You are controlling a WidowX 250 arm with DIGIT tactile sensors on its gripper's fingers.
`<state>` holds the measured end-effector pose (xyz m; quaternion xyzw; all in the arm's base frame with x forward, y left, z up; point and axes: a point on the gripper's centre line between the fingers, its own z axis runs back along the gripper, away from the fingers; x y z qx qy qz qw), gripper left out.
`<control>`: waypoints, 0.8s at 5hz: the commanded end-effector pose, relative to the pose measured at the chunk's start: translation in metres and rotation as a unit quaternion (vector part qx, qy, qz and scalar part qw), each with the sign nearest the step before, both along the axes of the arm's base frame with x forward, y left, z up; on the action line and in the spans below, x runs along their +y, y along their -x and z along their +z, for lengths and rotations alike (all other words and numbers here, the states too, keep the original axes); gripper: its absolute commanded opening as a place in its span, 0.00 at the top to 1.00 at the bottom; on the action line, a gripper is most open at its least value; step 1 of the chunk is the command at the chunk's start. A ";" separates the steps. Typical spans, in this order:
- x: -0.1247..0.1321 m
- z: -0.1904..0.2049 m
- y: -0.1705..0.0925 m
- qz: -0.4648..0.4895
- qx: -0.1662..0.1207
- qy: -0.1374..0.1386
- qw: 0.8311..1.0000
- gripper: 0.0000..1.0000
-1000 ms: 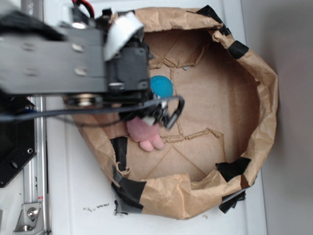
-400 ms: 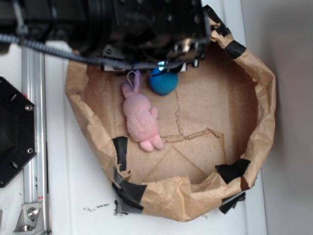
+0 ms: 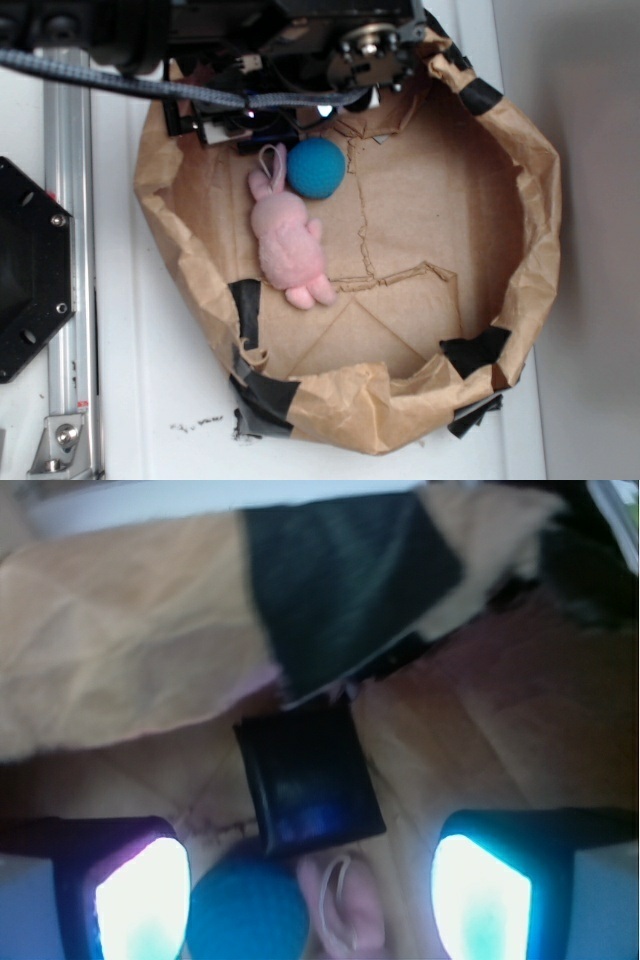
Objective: Grab the black box.
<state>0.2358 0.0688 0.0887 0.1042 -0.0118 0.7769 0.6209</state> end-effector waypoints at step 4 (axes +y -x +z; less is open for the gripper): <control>-0.015 -0.013 0.035 -0.035 -0.006 -0.090 0.995 0.00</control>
